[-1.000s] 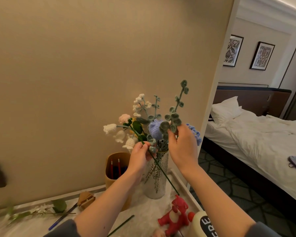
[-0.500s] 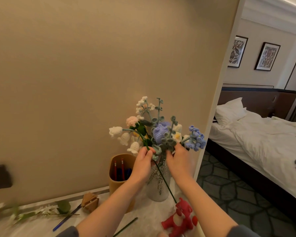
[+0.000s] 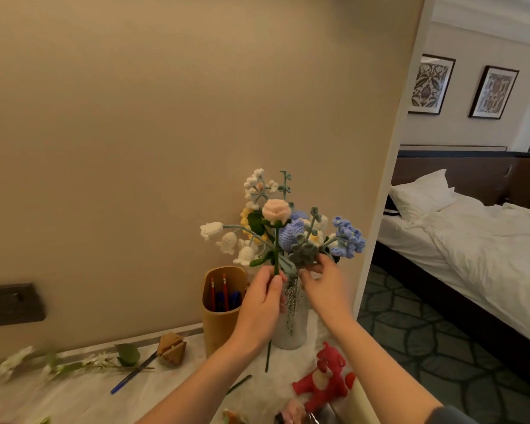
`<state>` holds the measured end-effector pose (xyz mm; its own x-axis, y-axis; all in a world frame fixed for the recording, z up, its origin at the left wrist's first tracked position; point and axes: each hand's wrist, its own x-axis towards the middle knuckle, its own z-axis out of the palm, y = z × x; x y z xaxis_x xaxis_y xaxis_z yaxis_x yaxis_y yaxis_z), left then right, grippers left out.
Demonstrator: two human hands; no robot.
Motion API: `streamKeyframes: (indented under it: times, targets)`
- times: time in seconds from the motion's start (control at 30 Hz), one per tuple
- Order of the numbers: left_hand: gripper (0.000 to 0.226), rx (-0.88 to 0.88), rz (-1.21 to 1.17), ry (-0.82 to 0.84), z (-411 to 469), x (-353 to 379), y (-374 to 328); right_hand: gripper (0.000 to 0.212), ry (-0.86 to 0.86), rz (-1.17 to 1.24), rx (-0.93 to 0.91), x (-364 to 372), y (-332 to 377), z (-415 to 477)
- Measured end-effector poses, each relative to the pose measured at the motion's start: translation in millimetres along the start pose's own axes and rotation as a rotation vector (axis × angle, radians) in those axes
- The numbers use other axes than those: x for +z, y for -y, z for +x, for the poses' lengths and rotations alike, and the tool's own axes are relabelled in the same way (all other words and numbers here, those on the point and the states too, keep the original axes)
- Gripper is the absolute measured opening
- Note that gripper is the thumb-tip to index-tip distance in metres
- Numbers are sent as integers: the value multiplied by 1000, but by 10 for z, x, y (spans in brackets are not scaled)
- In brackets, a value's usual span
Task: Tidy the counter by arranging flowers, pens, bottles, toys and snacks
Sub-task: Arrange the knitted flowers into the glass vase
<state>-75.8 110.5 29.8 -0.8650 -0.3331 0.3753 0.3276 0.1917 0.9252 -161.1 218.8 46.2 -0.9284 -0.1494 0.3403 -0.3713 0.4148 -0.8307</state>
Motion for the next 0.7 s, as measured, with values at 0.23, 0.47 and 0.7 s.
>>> streamKeyframes:
  times: [0.23,0.47,0.7]
  targets:
    - [16,26,93,4,-178,277,-23,21,53,278,-68,-307,40,-293]
    - [25,-26,31,41,-286,646,45,22,94,70,-240,-573,-266,-464]
    - [12,-268,79,-125,-85,809,296,22,-38,231,-186,-815,-558,-291]
